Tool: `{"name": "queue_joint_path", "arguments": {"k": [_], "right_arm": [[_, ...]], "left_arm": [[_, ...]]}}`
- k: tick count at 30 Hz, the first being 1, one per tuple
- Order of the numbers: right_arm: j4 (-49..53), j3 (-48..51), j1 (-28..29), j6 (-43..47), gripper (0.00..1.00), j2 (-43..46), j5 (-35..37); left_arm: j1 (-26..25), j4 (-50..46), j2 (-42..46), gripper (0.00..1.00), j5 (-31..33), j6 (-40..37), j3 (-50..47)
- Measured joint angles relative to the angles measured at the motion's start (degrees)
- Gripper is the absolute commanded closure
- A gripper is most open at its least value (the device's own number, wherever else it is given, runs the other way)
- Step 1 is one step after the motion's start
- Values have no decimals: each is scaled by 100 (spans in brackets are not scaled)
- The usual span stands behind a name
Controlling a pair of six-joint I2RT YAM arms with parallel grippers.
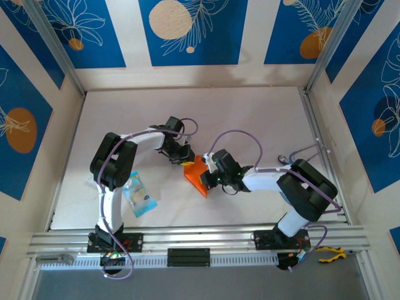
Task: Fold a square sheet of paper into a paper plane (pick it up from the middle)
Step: Third fold the triangle at the center of the table.
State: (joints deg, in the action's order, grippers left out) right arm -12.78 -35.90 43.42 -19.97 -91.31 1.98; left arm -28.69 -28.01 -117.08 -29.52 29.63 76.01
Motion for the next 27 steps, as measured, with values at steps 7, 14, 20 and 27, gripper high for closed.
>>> {"name": "queue_joint_path", "arguments": {"k": [7, 14, 20, 27], "right_arm": [[31, 0, -7, -2, 99, 0, 87], [42, 0, -7, -4, 99, 0, 87], [42, 0, -7, -4, 99, -2, 87], [42, 0, -4, -7, 99, -76, 87]], "left_arm": [[0, 7, 0, 80, 0, 0, -7], [-2, 31, 20, 80, 0, 0, -31], [-4, 52, 33, 80, 2, 0, -55], [-4, 63, 37, 79, 2, 0, -66]]}}
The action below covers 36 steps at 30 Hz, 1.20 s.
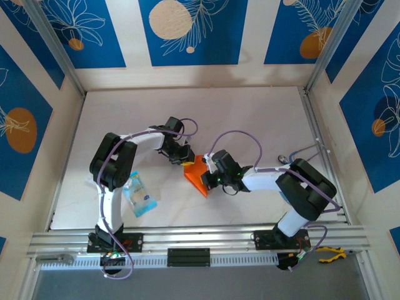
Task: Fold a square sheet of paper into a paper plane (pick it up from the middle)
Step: Third fold the triangle at the center of the table.
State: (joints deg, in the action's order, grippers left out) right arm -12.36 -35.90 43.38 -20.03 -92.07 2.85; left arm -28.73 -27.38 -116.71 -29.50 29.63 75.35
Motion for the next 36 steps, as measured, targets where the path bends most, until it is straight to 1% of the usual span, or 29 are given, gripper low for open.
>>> {"name": "queue_joint_path", "arguments": {"k": [28, 36], "right_arm": [[-13, 0, 0, -4, 99, -122, 22], [-22, 0, 0, -22, 99, -127, 22]], "left_arm": [[-2, 72, 39, 79, 17, 2, -63], [-2, 48, 70, 77, 20, 2, -55]]}}
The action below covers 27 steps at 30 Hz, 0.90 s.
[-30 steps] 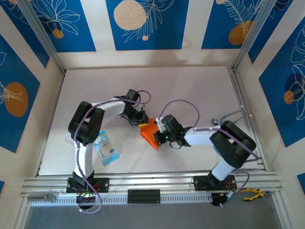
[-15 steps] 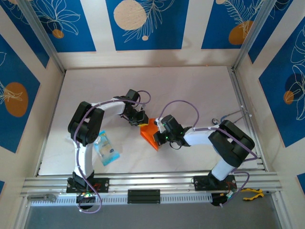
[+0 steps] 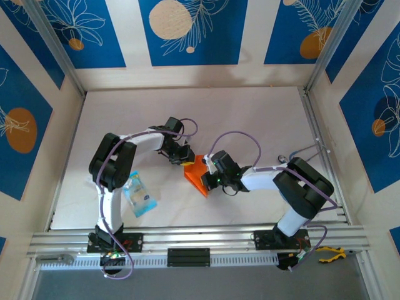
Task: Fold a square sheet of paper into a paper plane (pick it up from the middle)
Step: Third fold the triangle at the center of the table.
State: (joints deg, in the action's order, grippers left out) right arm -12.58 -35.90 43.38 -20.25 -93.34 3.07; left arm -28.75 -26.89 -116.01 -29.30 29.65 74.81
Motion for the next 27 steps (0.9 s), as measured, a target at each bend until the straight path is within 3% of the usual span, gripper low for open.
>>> {"name": "queue_joint_path", "arguments": {"k": [10, 15, 20, 27], "right_arm": [[-24, -13, 0, -87, 99, -33, 0], [-17, -37, 2, -151, 99, -50, 11], [-20, -61, 26, -317, 99, -63, 105], [-31, -66, 55, -584, 99, -66, 262]], "left_arm": [[-4, -275, 334, 70, 199, 4, 247], [-4, -133, 997, 80, 238, 175, 85], [-4, 472, 1805, 92, 96, 688, -898], [-7, 1453, 2286, 95, -188, 1563, -2120]]}}
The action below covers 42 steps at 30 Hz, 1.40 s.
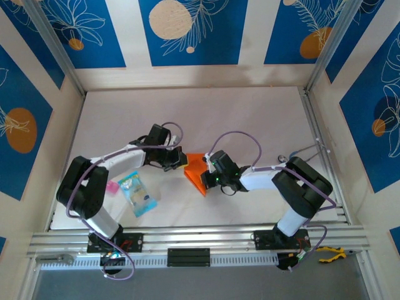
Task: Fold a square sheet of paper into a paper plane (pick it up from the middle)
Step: Third fold the triangle at the center of the table.
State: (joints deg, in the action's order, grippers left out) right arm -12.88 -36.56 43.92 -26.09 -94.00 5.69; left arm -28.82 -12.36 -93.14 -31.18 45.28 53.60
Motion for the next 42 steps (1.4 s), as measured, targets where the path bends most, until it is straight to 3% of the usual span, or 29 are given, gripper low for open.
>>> {"name": "queue_joint_path", "arguments": {"k": [17, 42], "right_arm": [[-76, -59, 63, -149, 99, -79, 190], [-74, -66, 74, -149, 99, -83, 205]], "left_arm": [[-339, 1628, -219, 100, -254, 1084, -654], [-437, 1945, -739, 100, -282, 1268, -782]]}}
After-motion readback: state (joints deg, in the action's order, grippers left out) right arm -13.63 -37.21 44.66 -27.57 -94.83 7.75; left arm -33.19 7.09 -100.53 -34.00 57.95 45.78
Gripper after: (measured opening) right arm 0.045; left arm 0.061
